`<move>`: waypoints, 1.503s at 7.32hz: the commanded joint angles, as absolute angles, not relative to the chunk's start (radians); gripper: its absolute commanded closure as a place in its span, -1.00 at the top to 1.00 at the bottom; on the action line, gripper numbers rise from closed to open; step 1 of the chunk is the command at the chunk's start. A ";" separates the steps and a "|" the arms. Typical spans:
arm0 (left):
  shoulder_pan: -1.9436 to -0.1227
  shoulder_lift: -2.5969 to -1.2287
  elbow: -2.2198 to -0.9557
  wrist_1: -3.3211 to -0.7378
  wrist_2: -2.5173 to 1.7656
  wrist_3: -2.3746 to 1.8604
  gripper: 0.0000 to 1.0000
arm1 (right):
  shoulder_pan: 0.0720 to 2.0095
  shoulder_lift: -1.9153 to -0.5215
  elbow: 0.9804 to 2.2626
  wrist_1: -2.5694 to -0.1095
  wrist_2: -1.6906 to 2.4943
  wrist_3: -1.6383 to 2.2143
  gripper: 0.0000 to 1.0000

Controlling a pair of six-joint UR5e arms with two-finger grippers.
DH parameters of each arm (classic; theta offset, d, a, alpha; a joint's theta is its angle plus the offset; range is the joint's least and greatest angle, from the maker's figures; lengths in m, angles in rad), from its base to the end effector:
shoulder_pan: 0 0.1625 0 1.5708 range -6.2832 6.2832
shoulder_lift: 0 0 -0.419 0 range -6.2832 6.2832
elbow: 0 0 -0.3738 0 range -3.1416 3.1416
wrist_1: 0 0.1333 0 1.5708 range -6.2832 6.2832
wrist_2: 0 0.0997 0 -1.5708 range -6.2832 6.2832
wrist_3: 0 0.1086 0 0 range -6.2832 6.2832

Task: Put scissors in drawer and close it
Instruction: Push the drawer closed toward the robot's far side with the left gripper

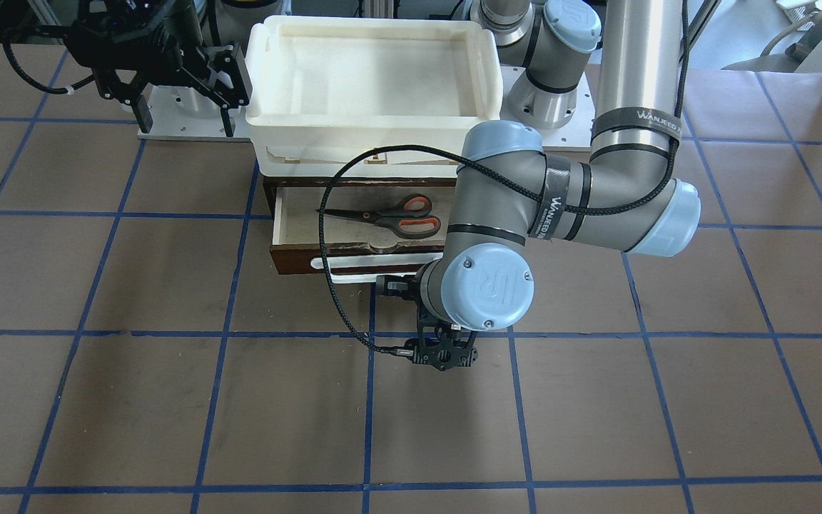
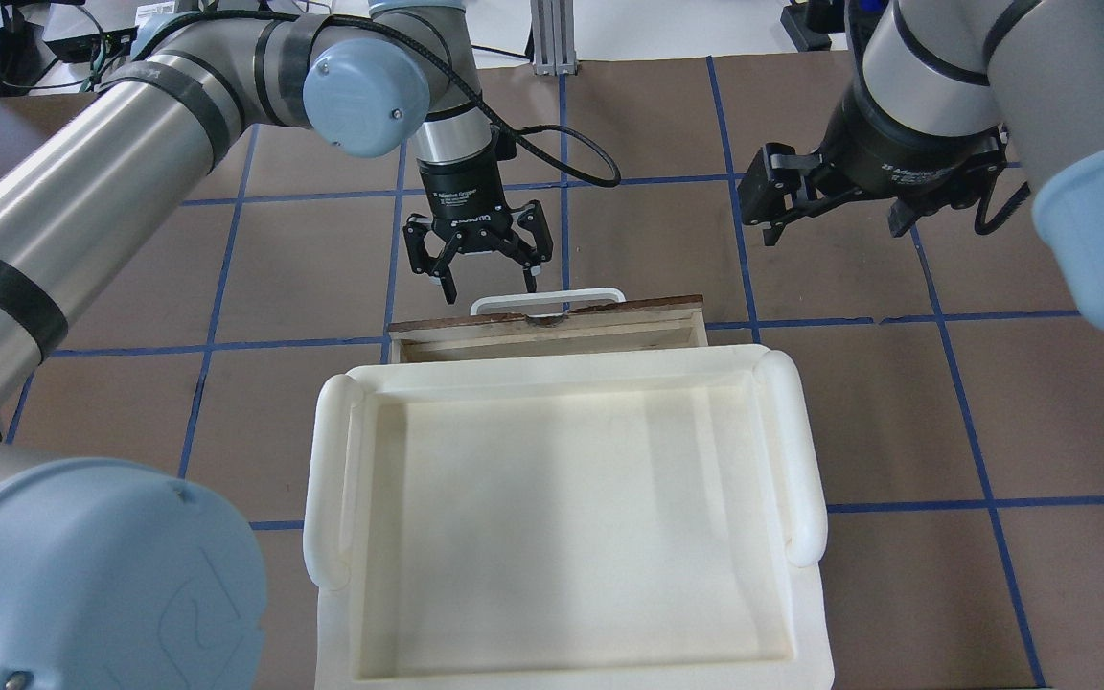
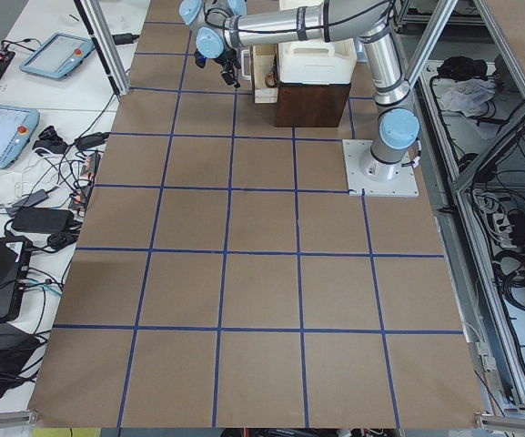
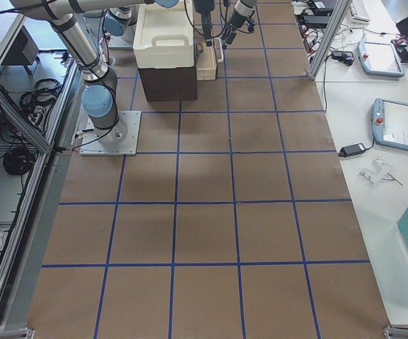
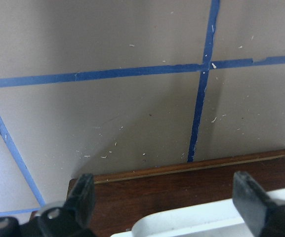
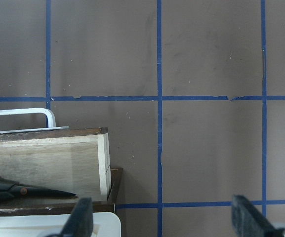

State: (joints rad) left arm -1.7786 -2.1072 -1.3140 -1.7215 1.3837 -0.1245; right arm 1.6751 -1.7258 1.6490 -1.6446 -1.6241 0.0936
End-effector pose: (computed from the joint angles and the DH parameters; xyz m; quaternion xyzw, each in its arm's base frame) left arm -0.2780 -0.5745 0.2809 -0.0206 -0.9727 -0.2247 0.0548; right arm 0.1708 -0.4073 0.5129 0.0033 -0.9968 0.0775 0.0190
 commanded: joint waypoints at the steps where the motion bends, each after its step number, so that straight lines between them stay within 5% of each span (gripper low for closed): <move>1: -1.779 -2.092 -1.342 -1.724 1.384 -0.124 1.00 | 1.675 -1.726 1.649 -1.644 -1.624 0.094 1.00; 11: -1.802 -2.007 -1.476 -1.741 1.378 -0.120 1.00 | 1.675 -1.726 1.649 -1.646 -1.621 0.094 1.00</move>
